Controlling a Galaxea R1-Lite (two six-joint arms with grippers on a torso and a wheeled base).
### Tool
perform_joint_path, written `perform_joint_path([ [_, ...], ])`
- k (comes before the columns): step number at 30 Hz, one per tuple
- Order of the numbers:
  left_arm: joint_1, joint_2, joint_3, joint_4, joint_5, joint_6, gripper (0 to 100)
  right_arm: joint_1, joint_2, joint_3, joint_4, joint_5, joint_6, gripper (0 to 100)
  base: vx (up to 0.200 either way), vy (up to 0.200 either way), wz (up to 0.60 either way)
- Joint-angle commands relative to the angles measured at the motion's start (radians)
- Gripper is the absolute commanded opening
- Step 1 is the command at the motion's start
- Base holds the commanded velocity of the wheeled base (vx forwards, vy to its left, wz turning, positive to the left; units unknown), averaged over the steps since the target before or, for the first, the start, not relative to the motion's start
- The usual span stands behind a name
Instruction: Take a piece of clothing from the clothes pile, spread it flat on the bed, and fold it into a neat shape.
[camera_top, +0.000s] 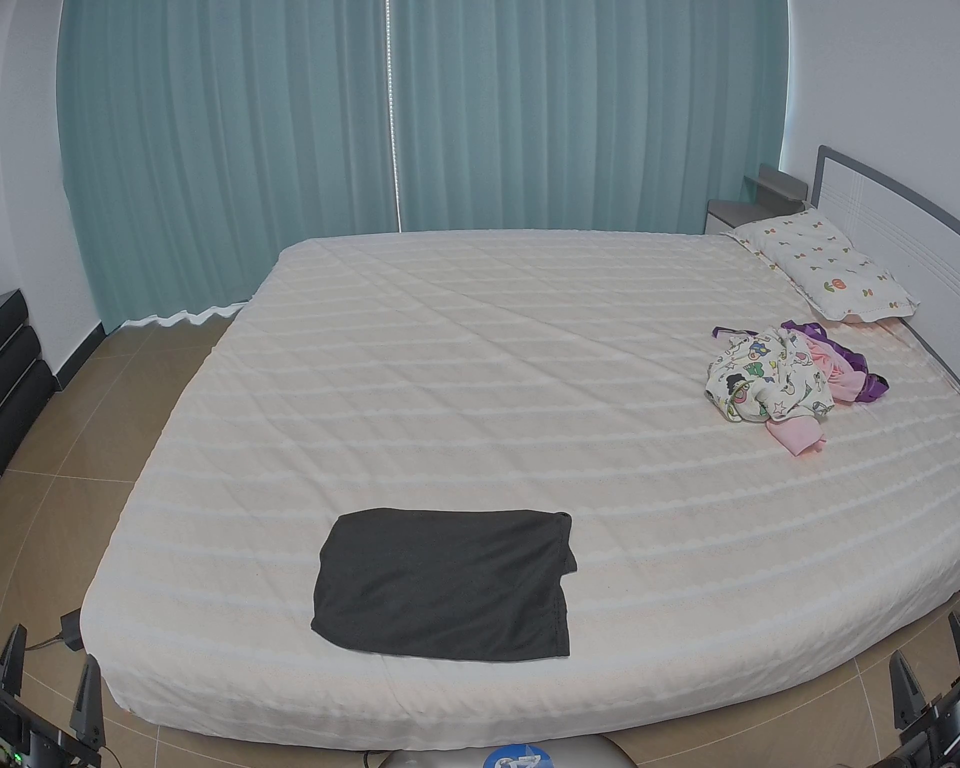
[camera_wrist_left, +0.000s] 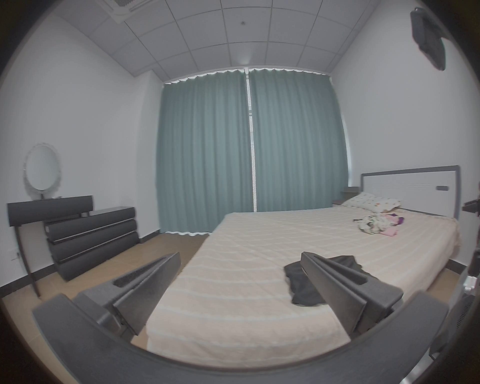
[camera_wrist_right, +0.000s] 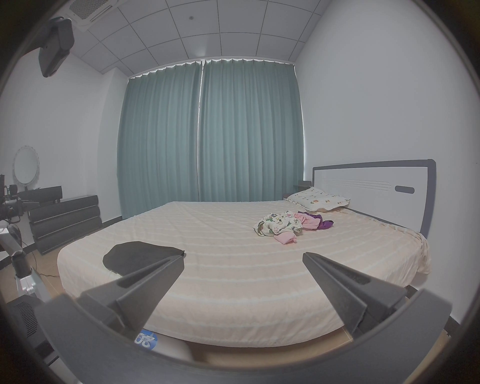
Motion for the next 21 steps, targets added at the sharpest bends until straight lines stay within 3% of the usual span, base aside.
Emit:
perform_joint_path([
  [1, 0.0, -0.01, 0.016, 0.057, -0.088, -0.015, 100, 0.002, -0.01, 0.014, 0.001, 0.005, -0.005, 100, 0.0, 0.0, 0.0],
  [4, 0.0, -0.01, 0.016, 0.047, -0.086, 0.025, 100, 0.0, -0.01, 0.016, -0.002, 0.005, -0.003, 100, 0.0, 0.0, 0.0],
  [21, 0.0, -0.008, 0.016, 0.049, -0.077, -0.008, 100, 0.005, -0.011, 0.017, -0.002, 0.003, 0.004, 100, 0.0, 0.0, 0.0],
])
